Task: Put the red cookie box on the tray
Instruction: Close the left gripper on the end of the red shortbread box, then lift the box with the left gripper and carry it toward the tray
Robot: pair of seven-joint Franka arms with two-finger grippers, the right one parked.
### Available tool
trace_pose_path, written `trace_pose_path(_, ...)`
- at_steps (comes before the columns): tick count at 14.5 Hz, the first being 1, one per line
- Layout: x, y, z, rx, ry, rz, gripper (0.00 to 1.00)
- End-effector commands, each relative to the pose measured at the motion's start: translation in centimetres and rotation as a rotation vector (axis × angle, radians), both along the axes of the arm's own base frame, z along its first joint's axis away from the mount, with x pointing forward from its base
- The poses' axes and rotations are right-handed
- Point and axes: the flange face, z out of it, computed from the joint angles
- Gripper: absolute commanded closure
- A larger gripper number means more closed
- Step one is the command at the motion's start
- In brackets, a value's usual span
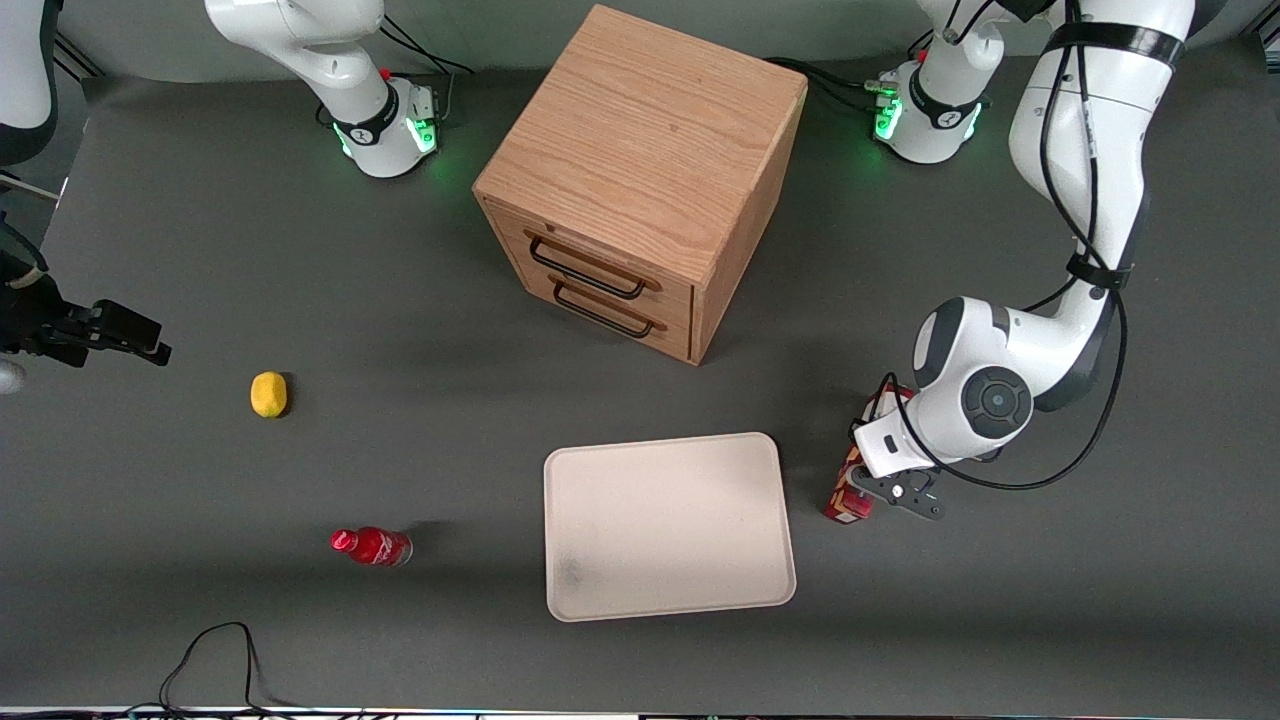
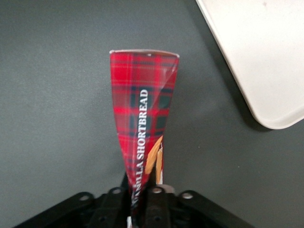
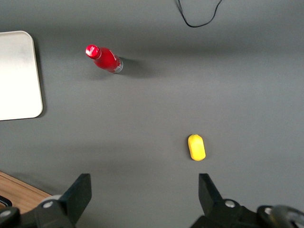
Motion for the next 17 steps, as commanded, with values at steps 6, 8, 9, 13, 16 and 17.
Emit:
trace_pose_path(6,-0.3,1.0,8.9,0.037,-0.002,-0.023,1.0)
trace_pose_path(8,-0.2,1.6,13.9,0.055,0.026,-0.017,1.0)
trace_pose_path(9,-0.2,2.1,16.4,0.056,0.03,-0.006,1.0)
trace_pose_path(13,-2.0,2.8,26.2,0.067,0.042,0.004,1.0)
trace_pose_path(16,-3.4,3.0,29.1,0.071,0.043,0.006,1.0)
trace_pose_path(17,-3.4,2.9,29.2,0.068,0.038,0.013,1.0)
